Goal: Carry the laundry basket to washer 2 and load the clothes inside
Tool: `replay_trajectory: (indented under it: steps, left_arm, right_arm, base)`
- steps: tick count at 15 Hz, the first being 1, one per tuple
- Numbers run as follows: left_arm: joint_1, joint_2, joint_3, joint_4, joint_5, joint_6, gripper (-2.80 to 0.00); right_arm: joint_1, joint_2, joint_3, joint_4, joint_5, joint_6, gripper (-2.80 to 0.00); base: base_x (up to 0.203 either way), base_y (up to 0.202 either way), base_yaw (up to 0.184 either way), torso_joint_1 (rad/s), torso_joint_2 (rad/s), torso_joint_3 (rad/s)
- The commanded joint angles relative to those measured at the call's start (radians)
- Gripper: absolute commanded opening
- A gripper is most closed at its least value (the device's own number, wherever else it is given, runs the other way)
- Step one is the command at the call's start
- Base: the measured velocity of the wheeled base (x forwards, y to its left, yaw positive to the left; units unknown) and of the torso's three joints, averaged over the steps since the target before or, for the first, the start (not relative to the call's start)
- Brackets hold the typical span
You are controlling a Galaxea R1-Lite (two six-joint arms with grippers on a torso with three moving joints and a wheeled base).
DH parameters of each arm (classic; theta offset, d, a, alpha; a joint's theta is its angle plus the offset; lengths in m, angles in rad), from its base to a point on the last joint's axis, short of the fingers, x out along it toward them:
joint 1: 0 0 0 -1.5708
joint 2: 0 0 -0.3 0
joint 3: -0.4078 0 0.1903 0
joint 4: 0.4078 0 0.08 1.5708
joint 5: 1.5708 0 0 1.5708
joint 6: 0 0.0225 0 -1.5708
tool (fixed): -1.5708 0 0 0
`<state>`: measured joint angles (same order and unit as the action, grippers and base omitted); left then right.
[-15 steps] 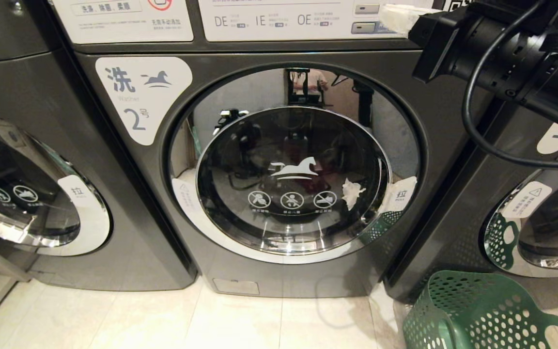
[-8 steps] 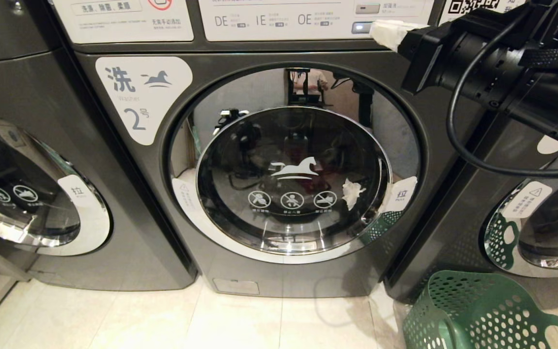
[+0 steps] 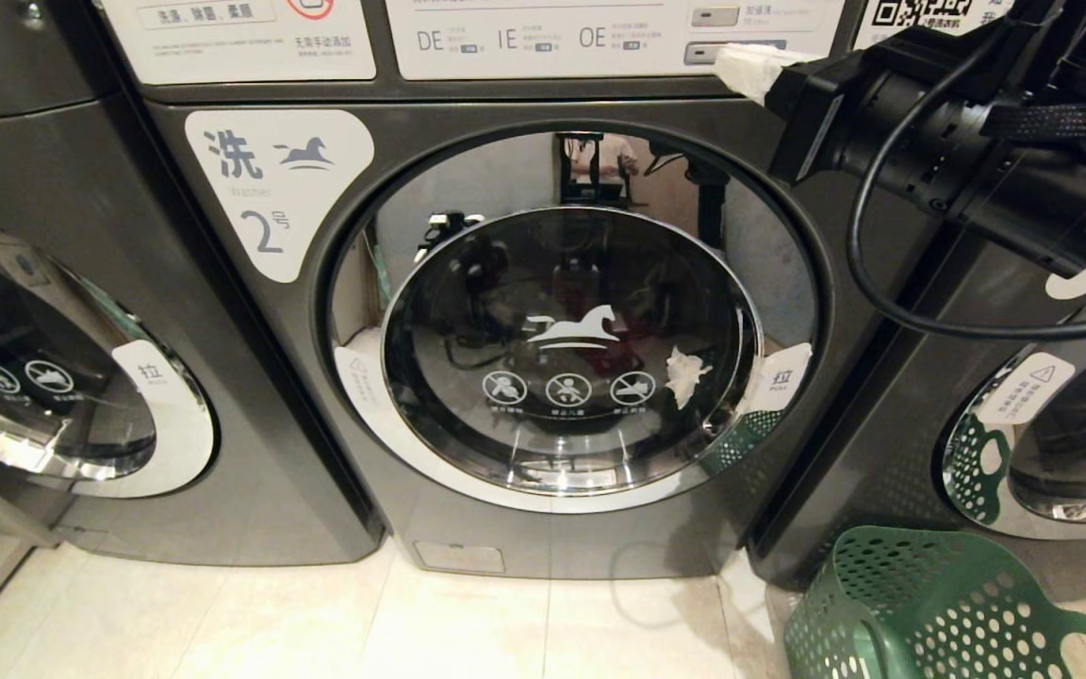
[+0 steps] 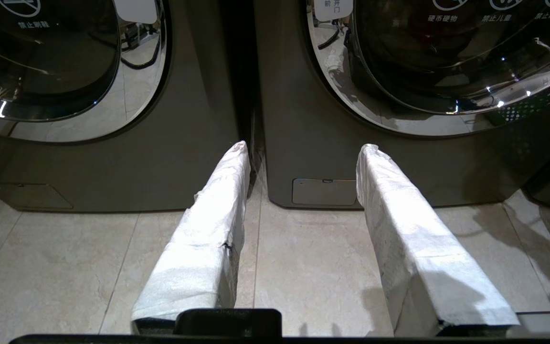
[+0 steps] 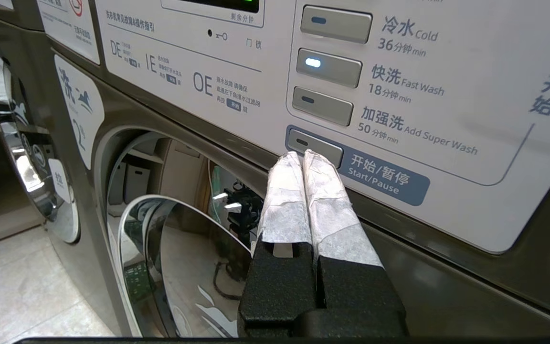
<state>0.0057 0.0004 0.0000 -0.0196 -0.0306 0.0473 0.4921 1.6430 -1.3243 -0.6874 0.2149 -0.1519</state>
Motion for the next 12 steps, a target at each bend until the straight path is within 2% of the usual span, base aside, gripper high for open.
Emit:
replay_trajectory:
  steps: [1,12]
  left_arm:
    - [0.0,-0.002,0.008,0.0,0.0,0.0,-2.8]
    - [0.0,-0.002,0.008,0.0,0.0,0.0,-2.8]
  right_arm:
    - [-0.003,0.006,-0.001,-0.004,0.001,-0.001,-2.8]
    - [-0.017,0.053,-0.058,-0.008,-0.002,-0.005,-2.8]
  base:
    - [0.0,0.0,0.0,0.0,0.0,0.0]
    - [0.0,0.0,0.0,0.0,0.0,0.0]
